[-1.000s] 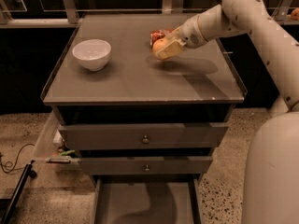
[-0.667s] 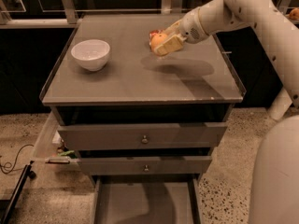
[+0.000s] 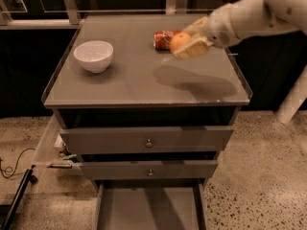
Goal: Place orange into bottom drawer
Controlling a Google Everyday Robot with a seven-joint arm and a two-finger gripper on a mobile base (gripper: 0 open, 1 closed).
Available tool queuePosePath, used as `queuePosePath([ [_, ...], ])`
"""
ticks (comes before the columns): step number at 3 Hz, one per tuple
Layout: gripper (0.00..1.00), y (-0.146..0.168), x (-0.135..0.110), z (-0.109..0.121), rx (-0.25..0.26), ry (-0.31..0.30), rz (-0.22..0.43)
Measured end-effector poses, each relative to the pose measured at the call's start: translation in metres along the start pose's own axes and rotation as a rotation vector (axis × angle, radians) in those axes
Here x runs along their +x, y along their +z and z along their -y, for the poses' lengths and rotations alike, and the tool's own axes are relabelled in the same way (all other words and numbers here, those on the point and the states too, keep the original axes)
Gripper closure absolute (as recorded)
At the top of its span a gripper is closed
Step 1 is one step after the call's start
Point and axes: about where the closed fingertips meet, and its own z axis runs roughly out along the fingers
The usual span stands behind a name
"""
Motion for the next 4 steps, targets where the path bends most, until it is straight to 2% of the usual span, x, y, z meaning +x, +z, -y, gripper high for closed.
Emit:
queuePosePath([
  [2, 1.0, -0.061, 0.058, -0.072, 0.069, 0.0, -0.04],
  [3, 1.0, -0.076, 0.087, -0.108, 0.083, 0.021, -0.045],
  [4, 1.0, -0.078, 0.116, -0.147, 0.074, 0.04, -0.029],
])
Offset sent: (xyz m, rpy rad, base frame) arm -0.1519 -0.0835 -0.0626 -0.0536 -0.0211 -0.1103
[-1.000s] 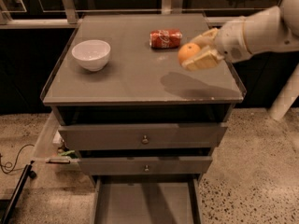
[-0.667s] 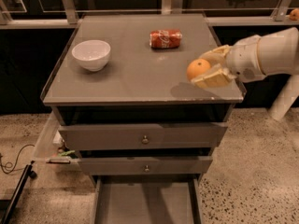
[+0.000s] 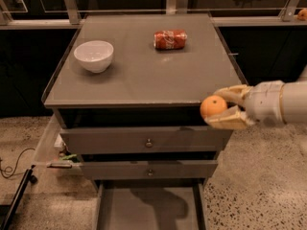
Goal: Place orange into bottom drawer
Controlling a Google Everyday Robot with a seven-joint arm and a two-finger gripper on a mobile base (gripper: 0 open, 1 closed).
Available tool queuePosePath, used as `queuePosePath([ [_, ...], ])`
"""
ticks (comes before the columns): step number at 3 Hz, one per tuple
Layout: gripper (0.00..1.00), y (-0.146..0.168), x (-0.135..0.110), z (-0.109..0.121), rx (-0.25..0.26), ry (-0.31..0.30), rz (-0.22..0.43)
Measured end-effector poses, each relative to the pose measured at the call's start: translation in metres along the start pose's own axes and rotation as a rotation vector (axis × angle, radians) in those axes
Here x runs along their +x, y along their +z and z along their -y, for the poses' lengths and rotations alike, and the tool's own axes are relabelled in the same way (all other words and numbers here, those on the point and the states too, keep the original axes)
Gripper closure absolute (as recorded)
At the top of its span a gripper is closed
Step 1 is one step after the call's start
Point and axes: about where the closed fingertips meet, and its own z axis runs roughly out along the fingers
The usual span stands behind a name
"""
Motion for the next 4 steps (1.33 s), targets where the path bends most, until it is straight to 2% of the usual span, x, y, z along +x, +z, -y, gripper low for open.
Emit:
queuePosePath([
  [1, 1.0, 0.011, 0.027, -0.028, -0.022, 0.034, 0.01],
  [2, 1.0, 0.022, 0.025, -0.021, -0.034, -0.019, -0.025],
  [3, 1.0, 0.023, 0.026, -0.021, -0.034, -0.018, -0.025],
  [4, 1.0, 0.027, 0.039, -0.035, -0.039, 0.014, -0.03],
])
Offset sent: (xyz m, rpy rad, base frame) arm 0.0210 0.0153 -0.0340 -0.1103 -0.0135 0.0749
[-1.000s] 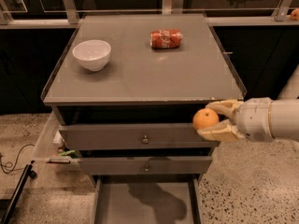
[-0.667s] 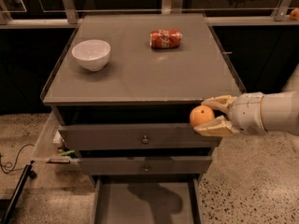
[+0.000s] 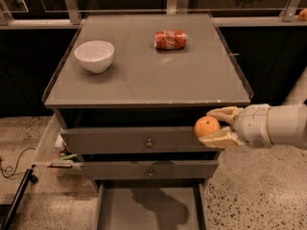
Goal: Place orange into bottom drawer
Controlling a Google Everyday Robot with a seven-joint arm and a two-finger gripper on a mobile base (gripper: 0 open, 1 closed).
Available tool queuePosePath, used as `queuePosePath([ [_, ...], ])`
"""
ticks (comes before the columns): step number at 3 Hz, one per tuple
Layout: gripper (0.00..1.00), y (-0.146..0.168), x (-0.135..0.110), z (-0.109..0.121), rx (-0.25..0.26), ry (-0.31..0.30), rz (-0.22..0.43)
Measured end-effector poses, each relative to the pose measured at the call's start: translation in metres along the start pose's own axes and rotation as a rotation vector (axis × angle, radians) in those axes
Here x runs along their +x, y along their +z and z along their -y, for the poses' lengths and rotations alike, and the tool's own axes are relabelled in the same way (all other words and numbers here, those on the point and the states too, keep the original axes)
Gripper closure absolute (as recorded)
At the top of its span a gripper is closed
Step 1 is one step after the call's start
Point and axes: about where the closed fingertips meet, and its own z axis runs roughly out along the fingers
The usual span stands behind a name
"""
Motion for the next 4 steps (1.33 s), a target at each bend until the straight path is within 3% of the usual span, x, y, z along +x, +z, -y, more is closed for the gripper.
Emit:
queuePosePath([
  [1, 1.0, 0.021, 0.03, -0.037, -0.003, 0.069, 0.026],
  [2, 1.0, 0.061, 0.071, -0.089, -0.006, 0.117, 0.061],
  [3, 1.0, 0.109, 0.11, -0.124, -0.017, 0.114, 0.075],
  [4, 1.0, 0.159, 0.156, -0.157, -0.07, 0.13, 0.065],
])
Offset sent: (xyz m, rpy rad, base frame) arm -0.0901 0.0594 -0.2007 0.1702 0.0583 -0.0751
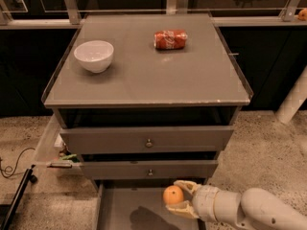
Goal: Place orange into bottom drawer
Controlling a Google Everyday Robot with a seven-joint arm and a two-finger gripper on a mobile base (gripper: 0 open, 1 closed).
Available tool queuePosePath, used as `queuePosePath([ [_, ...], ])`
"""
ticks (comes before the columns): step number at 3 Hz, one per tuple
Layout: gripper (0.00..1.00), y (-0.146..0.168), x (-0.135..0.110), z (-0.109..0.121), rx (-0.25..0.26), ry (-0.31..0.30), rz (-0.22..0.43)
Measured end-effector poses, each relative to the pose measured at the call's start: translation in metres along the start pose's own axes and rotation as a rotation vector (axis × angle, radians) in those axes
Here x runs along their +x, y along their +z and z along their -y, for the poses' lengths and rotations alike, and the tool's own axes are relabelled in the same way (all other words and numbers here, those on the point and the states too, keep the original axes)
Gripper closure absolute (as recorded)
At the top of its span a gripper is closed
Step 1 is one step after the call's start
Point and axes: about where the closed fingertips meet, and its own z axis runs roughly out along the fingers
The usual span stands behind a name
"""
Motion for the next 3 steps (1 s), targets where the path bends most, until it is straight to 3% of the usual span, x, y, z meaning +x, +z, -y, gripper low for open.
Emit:
queuePosePath([
  [1, 1.0, 0.024, 0.054, -0.005, -0.036, 0.067, -0.017],
  [2, 1.0, 0.024, 0.054, -0.005, -0.036, 0.067, -0.017],
  [3, 1.0, 0.044, 0.069, 0.004, -0.031, 0.07, -0.025],
])
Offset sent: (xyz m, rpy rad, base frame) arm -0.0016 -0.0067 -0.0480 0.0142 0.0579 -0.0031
